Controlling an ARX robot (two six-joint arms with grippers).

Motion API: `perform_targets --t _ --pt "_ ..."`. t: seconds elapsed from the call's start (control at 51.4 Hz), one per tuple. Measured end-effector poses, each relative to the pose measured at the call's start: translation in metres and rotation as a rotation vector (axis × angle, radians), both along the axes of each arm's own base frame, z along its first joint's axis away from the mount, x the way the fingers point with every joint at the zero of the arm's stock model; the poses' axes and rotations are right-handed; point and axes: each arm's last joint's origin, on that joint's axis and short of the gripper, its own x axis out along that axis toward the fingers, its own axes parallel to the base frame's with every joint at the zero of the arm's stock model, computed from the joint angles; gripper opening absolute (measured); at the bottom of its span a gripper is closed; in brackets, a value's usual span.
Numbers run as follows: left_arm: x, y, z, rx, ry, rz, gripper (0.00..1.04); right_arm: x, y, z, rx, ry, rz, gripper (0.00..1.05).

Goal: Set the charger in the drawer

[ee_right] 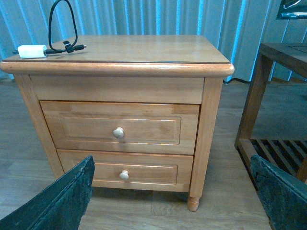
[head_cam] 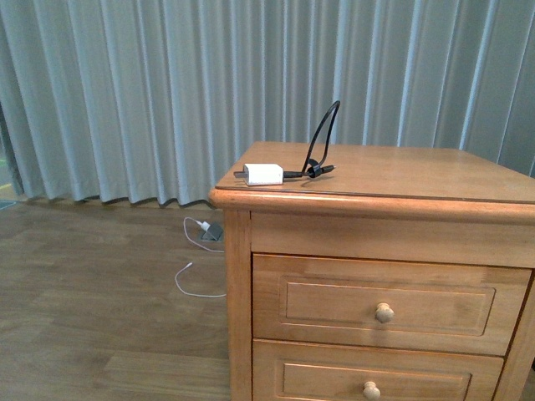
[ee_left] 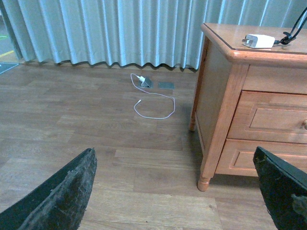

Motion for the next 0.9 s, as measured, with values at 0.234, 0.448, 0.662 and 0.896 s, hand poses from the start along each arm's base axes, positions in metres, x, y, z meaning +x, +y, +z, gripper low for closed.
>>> perform_targets --t 0.234,0.448,0.662,0.896 --pt "0.000 0.000 0.000 0.000 0.000 -0.001 0.99 0.012 0.009 0.005 -0.047 0.063 -0.166 0.97" --pt "0.000 0.000 0.000 0.000 0.000 0.000 0.99 0.056 0.025 0.018 -0.045 0.117 -0.060 0.97" --pt "0.000 0.000 0.000 0.000 0.000 -0.001 0.99 0.115 0.056 0.011 -0.074 0.238 0.062 0.97" --pt "0.000 0.000 0.000 0.000 0.000 -0.001 0.99 0.179 0.093 -0.019 -0.126 0.353 0.138 0.97"
